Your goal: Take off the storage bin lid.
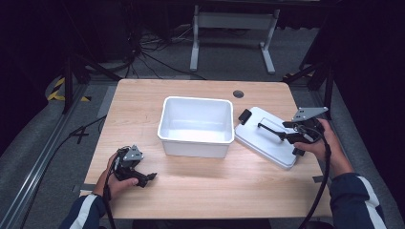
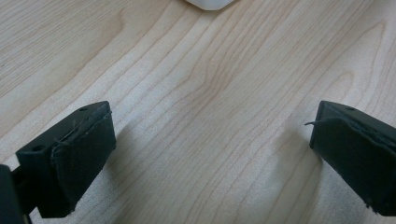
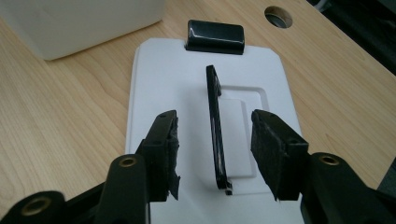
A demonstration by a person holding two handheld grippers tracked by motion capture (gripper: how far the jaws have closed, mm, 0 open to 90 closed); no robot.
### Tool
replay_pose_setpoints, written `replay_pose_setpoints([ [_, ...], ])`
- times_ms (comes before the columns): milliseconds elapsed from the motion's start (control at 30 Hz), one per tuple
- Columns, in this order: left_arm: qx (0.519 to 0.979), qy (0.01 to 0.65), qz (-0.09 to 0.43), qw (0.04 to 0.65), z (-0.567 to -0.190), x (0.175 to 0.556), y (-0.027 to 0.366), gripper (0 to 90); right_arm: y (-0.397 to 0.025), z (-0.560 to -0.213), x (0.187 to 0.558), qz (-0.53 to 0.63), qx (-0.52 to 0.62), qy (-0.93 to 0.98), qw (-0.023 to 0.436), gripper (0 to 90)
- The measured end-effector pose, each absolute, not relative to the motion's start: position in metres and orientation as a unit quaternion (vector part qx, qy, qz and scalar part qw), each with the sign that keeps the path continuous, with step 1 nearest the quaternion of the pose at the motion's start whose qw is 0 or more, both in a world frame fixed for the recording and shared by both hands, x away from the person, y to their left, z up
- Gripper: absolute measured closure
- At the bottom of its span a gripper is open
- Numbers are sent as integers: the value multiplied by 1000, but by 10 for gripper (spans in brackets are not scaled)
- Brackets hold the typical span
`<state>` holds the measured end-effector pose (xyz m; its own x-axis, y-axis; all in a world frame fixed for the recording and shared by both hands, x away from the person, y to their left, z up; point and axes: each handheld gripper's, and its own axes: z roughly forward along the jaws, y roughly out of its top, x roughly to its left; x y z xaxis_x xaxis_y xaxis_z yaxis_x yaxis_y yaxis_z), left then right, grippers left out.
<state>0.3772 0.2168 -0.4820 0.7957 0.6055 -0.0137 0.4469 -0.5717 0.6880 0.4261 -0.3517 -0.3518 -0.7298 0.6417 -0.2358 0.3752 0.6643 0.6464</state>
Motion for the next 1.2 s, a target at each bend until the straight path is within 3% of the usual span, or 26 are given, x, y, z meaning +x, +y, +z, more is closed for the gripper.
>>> replay_pose_setpoints([
  [633, 881, 296, 115, 352, -482, 378, 217, 6, -362, -358, 388, 294, 296, 875, 246, 370],
  [1200, 881, 296, 115, 352, -482, 378, 217, 6, -375, -368, 356, 308, 291, 870, 253, 357],
])
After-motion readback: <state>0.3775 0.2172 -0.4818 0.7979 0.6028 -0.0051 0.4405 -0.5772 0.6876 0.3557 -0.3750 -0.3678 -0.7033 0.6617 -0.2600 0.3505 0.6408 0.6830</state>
